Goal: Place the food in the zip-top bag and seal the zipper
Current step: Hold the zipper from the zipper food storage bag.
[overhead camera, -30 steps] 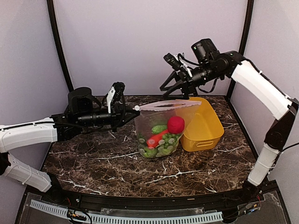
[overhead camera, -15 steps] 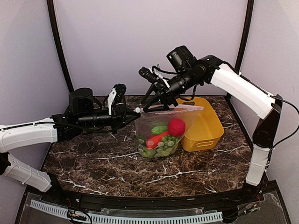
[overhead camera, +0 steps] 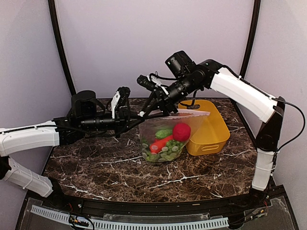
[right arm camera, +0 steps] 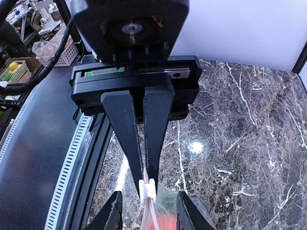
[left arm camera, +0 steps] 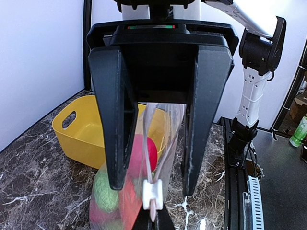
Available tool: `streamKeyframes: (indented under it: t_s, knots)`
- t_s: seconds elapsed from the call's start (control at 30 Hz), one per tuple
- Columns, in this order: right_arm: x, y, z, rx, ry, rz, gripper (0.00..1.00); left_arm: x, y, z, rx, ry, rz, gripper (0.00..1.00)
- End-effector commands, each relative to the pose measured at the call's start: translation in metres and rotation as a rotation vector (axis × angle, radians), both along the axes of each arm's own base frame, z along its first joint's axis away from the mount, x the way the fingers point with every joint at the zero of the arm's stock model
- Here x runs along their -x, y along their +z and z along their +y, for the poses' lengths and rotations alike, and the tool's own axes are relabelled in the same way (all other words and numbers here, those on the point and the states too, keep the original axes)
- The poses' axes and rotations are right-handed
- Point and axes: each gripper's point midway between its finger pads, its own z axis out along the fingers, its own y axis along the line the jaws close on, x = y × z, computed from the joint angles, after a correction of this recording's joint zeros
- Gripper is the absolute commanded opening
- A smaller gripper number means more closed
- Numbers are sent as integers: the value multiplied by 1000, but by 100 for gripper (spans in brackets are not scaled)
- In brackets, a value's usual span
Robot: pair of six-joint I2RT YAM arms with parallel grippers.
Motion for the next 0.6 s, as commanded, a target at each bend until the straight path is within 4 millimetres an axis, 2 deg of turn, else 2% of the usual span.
streamKeyframes:
  t_s: [0.0, 0.23, 0.57]
  knots:
    - [0, 9, 7, -19, -4, -23, 34, 5, 13, -4, 24, -34, -24, 1]
    - [1, 6, 9, -13, 1, -23, 17, 5, 12, -3, 21, -32, -21, 1]
    - [5, 0, 7, 14, 8, -20, 16, 1, 10, -1, 18, 1, -6, 1]
